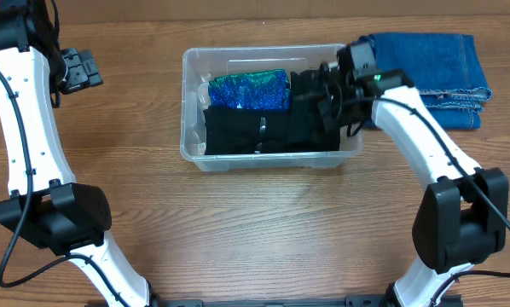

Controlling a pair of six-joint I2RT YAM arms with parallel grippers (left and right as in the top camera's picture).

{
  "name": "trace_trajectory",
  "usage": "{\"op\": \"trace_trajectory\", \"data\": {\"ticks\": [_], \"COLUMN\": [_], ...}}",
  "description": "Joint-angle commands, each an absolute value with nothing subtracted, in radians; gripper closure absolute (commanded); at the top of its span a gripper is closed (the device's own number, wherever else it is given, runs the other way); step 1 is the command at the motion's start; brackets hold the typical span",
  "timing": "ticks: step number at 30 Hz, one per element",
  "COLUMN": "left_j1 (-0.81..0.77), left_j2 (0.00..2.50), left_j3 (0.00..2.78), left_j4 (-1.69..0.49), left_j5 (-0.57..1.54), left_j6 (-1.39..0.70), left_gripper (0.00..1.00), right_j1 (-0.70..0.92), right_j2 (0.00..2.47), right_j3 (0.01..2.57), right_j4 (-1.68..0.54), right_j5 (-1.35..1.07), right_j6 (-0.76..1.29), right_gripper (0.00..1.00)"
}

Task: Pack container
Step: 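Release the black garment and press it down inside the bin with the right gripper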

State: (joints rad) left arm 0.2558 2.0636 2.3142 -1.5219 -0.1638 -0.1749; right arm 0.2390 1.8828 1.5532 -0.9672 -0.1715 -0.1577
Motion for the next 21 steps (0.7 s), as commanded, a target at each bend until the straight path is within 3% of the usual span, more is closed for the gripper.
{"op": "trace_trajectory", "data": {"ticks": [1, 3, 5, 7, 9, 10, 11, 12, 14, 21], "left_j1": [0.256, 0.256, 0.256, 0.256, 0.256, 0.256, 0.256, 0.256, 0.256, 0.256], "left_j2": [2.059, 2.059, 2.059, 2.059, 2.059, 2.059, 2.059, 2.059, 2.059, 2.059], "left_j3": [2.311, 2.311, 2.311, 2.311, 2.311, 2.311, 2.311, 2.311, 2.311, 2.311], "left_j4": [-1.521, -1.521, -1.521, -1.521, -1.520, -1.521, -1.521, -1.521, -1.521, -1.521], "left_j5": [-0.164, -0.164, -0.164, -0.164, -0.164, -0.164, -0.164, -0.164, -0.164, -0.164], "left_j6": [-0.160, -0.160, -0.160, -0.160, -0.161, -0.160, -0.160, -0.160, -0.160, -0.160], "left_gripper": [0.00, 0.00, 0.00, 0.00, 0.00, 0.00, 0.00, 0.00, 0.00, 0.00], "right_j1": [0.242, 0.242, 0.242, 0.242, 0.242, 0.242, 0.242, 0.243, 0.252, 0.324], "right_j2": [1.876, 1.876, 1.876, 1.876, 1.876, 1.876, 1.876, 1.876, 1.877, 2.002], "right_j3": [1.758, 1.858, 1.886, 1.886, 1.885, 1.885, 1.884, 1.878, 1.855, 1.765], "right_j4": [-1.057, -1.114, -1.108, -1.073, -1.056, -1.053, -1.053, -1.048, -1.026, -0.932], "right_j5": [-0.224, -0.320, -0.413, -0.494, -0.517, -0.517, -0.515, -0.498, -0.402, -0.201], "right_j6": [-0.156, -0.156, -0.156, -0.155, -0.155, -0.155, -0.155, -0.146, -0.064, 0.069], "right_gripper": [0.89, 0.44, 0.20, 0.06, 0.04, 0.09, 0.21, 0.52, 0.96, 0.96]}}
